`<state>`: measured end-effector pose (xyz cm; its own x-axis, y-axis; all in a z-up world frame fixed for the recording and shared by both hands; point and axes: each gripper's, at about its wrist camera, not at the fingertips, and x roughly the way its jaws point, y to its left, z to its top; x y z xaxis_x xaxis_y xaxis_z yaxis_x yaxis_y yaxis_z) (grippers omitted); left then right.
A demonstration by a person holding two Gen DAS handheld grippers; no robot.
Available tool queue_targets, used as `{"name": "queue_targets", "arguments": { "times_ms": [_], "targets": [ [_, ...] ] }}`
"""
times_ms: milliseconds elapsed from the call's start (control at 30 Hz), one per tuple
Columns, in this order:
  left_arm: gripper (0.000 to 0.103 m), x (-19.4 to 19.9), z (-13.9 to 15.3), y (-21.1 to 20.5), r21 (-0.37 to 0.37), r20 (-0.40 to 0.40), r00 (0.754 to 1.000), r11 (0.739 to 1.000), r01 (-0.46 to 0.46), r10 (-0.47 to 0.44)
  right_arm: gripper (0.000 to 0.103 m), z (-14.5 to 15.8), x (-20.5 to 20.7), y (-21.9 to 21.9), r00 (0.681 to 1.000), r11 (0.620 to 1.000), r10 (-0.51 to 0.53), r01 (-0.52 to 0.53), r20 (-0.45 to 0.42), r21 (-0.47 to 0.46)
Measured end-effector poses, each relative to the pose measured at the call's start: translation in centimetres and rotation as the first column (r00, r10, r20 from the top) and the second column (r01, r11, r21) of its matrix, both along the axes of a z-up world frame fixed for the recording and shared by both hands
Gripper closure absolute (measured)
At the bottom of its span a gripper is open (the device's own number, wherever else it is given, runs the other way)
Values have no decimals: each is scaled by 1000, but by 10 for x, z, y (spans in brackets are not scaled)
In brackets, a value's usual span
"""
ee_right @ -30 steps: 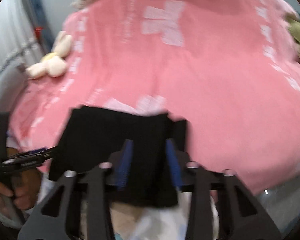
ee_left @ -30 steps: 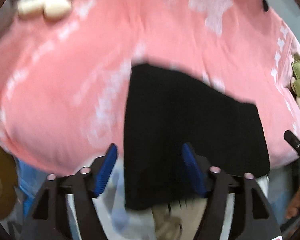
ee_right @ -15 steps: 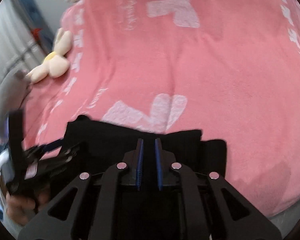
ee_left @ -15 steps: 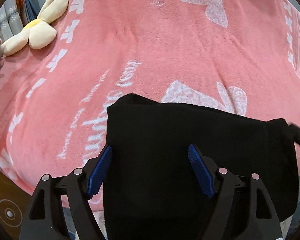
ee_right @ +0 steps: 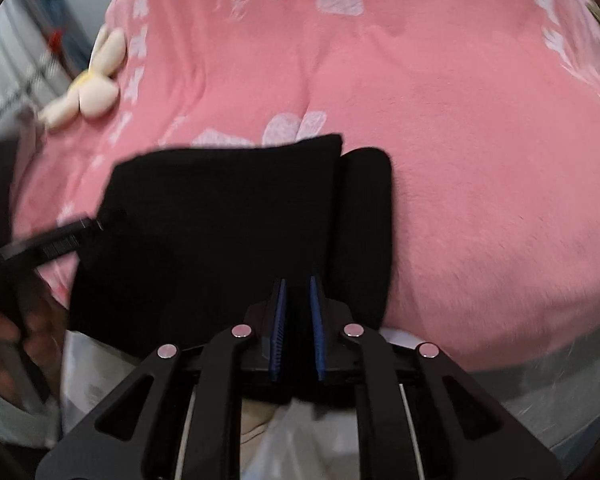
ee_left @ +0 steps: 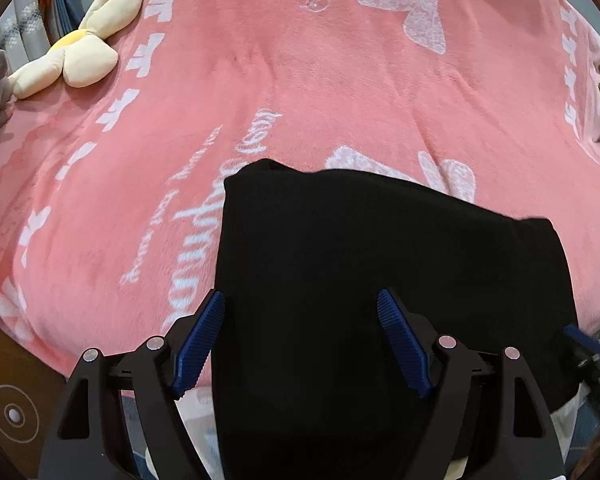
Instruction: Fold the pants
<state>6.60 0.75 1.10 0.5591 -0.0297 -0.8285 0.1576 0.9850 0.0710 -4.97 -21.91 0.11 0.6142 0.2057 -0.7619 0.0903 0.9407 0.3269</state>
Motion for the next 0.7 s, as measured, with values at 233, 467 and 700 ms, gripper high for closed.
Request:
{"name": "queue_targets", "arguments": {
  "times_ms": [233, 467, 700],
  "targets": [
    [16, -29, -1, 24, -161, -39, 999, 987, 15, -21, 31, 7, -21, -17, 995, 996, -93, 93, 37, 15],
    [16, -28, -45, 42, -210, -173, 985, 977, -44, 7, 16, -16, -10, -15, 998, 995, -64, 65, -14, 75],
    [5, -15, -63, 22, -273, -188, 981, 962, -1, -52, 16, -42, 5, -3, 997, 987, -58, 63, -43, 150]
  ]
}}
